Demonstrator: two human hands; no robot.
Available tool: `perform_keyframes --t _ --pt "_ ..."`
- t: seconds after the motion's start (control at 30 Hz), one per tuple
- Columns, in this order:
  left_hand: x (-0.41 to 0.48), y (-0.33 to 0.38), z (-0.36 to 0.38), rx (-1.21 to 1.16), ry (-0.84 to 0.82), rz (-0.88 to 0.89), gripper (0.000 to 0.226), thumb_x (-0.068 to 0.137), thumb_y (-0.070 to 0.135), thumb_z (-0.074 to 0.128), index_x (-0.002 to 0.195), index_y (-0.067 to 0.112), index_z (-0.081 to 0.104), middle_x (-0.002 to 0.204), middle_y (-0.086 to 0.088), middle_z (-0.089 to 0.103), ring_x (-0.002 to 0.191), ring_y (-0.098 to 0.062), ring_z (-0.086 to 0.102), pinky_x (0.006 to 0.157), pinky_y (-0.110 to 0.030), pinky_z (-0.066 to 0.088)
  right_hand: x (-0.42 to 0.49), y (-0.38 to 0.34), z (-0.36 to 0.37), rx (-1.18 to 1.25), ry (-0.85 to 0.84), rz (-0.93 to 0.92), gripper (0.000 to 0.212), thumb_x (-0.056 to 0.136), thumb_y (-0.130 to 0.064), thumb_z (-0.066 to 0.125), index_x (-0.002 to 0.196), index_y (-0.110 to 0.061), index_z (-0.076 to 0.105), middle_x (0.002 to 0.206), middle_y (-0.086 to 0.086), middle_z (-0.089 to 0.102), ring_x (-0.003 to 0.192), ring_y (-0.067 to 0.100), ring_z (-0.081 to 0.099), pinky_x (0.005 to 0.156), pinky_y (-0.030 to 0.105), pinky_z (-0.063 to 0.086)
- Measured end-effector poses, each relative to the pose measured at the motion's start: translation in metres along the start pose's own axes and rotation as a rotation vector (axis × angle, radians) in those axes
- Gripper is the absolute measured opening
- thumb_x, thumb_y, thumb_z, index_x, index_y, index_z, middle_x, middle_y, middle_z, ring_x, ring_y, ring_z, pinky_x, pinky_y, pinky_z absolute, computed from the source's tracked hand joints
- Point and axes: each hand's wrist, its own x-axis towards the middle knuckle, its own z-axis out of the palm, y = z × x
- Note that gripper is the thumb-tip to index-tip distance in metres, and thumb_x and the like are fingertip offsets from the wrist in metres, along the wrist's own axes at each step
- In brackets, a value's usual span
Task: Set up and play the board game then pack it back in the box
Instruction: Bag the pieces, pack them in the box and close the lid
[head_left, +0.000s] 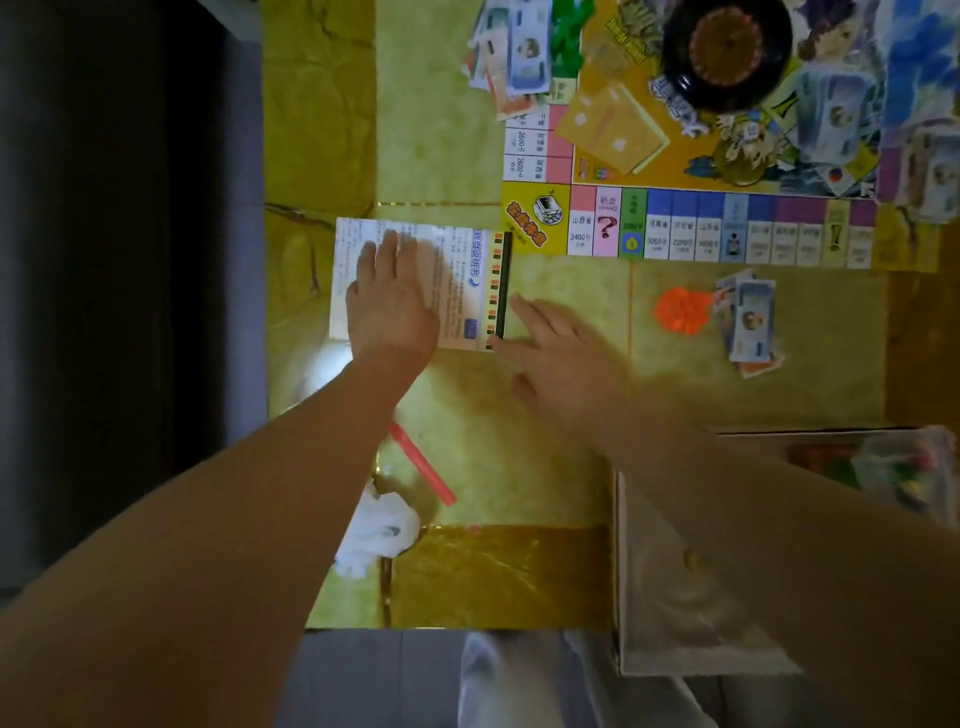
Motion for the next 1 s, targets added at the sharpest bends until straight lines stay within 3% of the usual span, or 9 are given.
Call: perform_keyframes --t 0.17,0.3,0.37,0.47,0.57,0.7,0.83,0.93,1.0 --pt "0.017 0.014 0.009 0.128 -0.061 0.032 0.091 0.082 0.009 0.062 0.152 0.024 0.007 0.161 -0.004 0.0 0.148 -0.03 -0.003 0.117 -0.042 0.014 -0.001 0.007 -0.016 0.074 0.055 0.078 0.034 0.088 -0.019 0.058 0.119 -0.03 0.066 0.16 0.003 0.02 0.147 0.022 0.014 0.113 0.043 0.025" --pt "0.017 0.025 0.015 0.241 0.063 0.053 0.073 0.077 0.012 0.064 0.141 0.012 0.029 0.141 -0.013 0.033 0.133 -0.034 0.028 0.11 -0.041 0.025 0.003 0.015 -0.026 0.174 0.095 0.155 0.022 0.092 -0.016 0.056 0.101 -0.02 0.074 0.157 0.0 0.027 0.143 0.02 0.021 0.107 0.037 0.033" --pt "0.015 0.028 0.015 0.293 0.096 0.034 0.056 0.077 0.014 0.065 0.128 0.007 0.041 0.127 -0.015 0.042 0.12 -0.035 0.037 0.105 -0.04 0.029 0.006 0.017 -0.028 0.236 0.092 0.17 0.024 0.09 -0.011 0.056 0.103 -0.018 0.075 0.154 0.0 0.031 0.14 0.021 0.024 0.106 0.037 0.037" --pt "0.016 0.028 0.013 0.26 0.077 -0.016 0.051 0.076 0.025 0.071 0.119 0.008 0.049 0.122 -0.016 0.045 0.115 -0.035 0.041 0.1 -0.04 0.031 0.01 0.016 -0.027 0.314 0.076 0.207 0.038 0.087 -0.007 0.057 0.123 -0.016 0.064 0.151 0.002 0.034 0.138 0.022 0.026 0.11 0.034 0.032" --pt "0.011 0.028 0.011 -0.005 0.005 -0.096 0.036 0.087 0.021 0.061 0.118 0.007 0.05 0.121 -0.015 0.054 0.111 -0.035 0.053 0.092 -0.041 0.039 0.006 0.013 -0.032 0.539 0.114 0.339 0.047 0.087 -0.004 0.056 0.133 -0.015 0.053 0.142 0.003 0.039 0.13 0.017 0.039 0.106 0.026 0.037" --pt "-0.007 0.028 0.01 -0.194 -0.116 -0.082 0.033 0.089 0.022 0.061 0.121 0.013 0.056 0.114 -0.011 0.066 0.108 -0.032 0.059 0.088 -0.038 0.046 -0.007 0.014 -0.039 0.708 0.089 0.477 0.046 0.09 -0.006 0.055 0.134 -0.014 0.05 0.136 0.006 0.046 0.124 0.02 0.049 0.102 0.034 0.042" --pt "-0.024 0.032 0.0 -0.326 -0.007 -0.07 0.016 0.09 0.021 0.056 0.096 0.01 0.066 0.093 -0.014 0.068 0.088 -0.034 0.059 0.07 -0.034 0.044 -0.027 0.022 -0.04 0.833 0.185 0.556 0.044 0.089 -0.009 0.06 0.132 -0.013 0.052 0.132 0.008 0.051 0.114 0.021 0.054 0.09 0.026 0.042" --pt "-0.042 0.048 -0.018 -0.806 -0.003 -0.198 0.008 0.089 0.02 0.055 0.083 0.016 0.059 0.081 -0.006 0.064 0.077 -0.029 0.06 0.067 -0.036 0.048 -0.046 0.026 -0.049 1.122 0.22 0.645 0.053 0.091 -0.019 0.063 0.139 -0.013 0.043 0.132 0.001 0.048 0.113 0.015 0.05 0.076 0.02 0.045" --pt "-0.06 0.063 -0.03 -1.114 -0.066 -0.248 0.014 0.091 0.011 0.055 0.085 0.021 0.062 0.083 0.0 0.067 0.074 -0.018 0.063 0.068 -0.032 0.054 -0.061 0.026 -0.056 1.338 0.169 0.677 0.062 0.088 -0.035 0.066 0.14 -0.013 0.041 0.132 -0.002 0.051 0.118 0.016 0.052 0.089 0.026 0.046"
